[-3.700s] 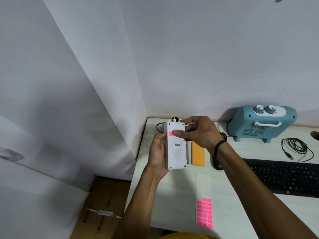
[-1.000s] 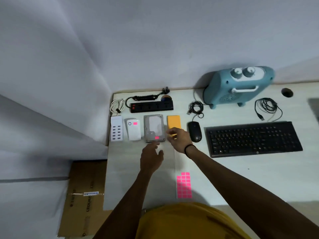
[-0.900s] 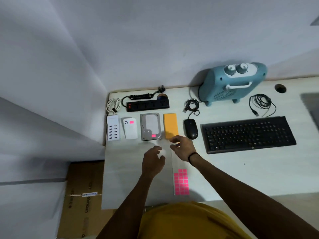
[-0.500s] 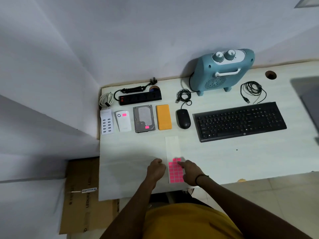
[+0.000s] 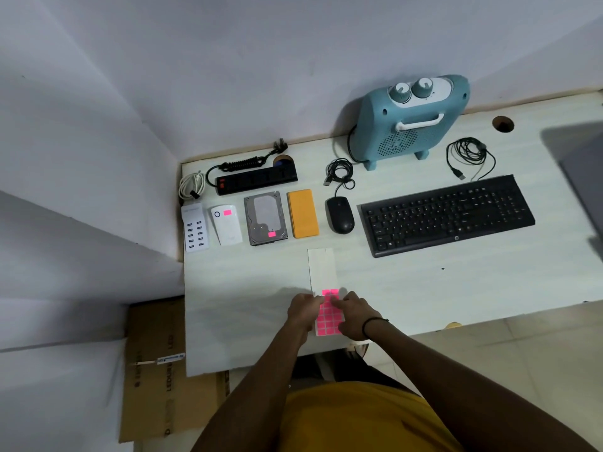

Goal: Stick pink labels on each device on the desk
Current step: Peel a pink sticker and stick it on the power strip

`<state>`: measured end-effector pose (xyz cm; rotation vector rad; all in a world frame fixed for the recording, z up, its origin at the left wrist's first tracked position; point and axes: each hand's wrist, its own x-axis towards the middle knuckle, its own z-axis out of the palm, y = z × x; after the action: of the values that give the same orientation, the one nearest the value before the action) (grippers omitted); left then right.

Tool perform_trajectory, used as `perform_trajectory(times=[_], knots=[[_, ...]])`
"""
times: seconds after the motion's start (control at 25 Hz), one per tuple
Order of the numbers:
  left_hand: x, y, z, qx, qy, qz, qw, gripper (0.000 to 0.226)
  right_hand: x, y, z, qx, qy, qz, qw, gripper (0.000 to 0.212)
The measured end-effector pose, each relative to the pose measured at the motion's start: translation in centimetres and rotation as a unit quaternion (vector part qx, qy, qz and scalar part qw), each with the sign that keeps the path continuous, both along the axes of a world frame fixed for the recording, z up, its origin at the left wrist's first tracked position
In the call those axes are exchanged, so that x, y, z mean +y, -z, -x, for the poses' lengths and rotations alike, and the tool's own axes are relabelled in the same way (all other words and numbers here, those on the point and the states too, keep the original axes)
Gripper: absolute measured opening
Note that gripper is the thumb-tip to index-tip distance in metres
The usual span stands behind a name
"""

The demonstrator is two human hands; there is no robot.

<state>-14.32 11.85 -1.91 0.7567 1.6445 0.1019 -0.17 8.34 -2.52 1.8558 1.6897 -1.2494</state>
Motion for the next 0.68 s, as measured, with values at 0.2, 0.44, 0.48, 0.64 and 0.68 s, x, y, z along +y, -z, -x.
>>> perform_trajectory(times=[0.2, 0.44, 0.48, 0.64, 0.68], knots=[[-0.9, 0.6, 0.3, 0.097, 0.081, -0.069, 0.99, 0.011, -0.1, -0.4, -0.1, 0.038, 0.051, -0.015, 0.998, 0.06], [0.0, -1.7, 0.5, -0.146, -0.057, 0.018, 0.988, 0.015, 1.2, -3.9, -2.2, 0.084, 0.222, -0.203, 0.95, 0.023], [0.0, -2.5, 0.3, -0.178, -0.062, 0.012, 0.982, 0.017, 1.5, -4.8, -2.6, 0.087, 0.227, -0.233, 0.942, 0.02], [1.6, -5.9, 0.8, -0.267, -0.103, -0.03, 0.958, 0.023, 3.5, -8.2, -2.4, 0.107, 0.228, -0.326, 0.911, 0.02], [2.2, -6.7, 0.8, -0.278, -0.11, -0.045, 0.953, 0.023, 4.1, -8.8, -2.3, 0.119, 0.231, -0.343, 0.903, 0.02]])
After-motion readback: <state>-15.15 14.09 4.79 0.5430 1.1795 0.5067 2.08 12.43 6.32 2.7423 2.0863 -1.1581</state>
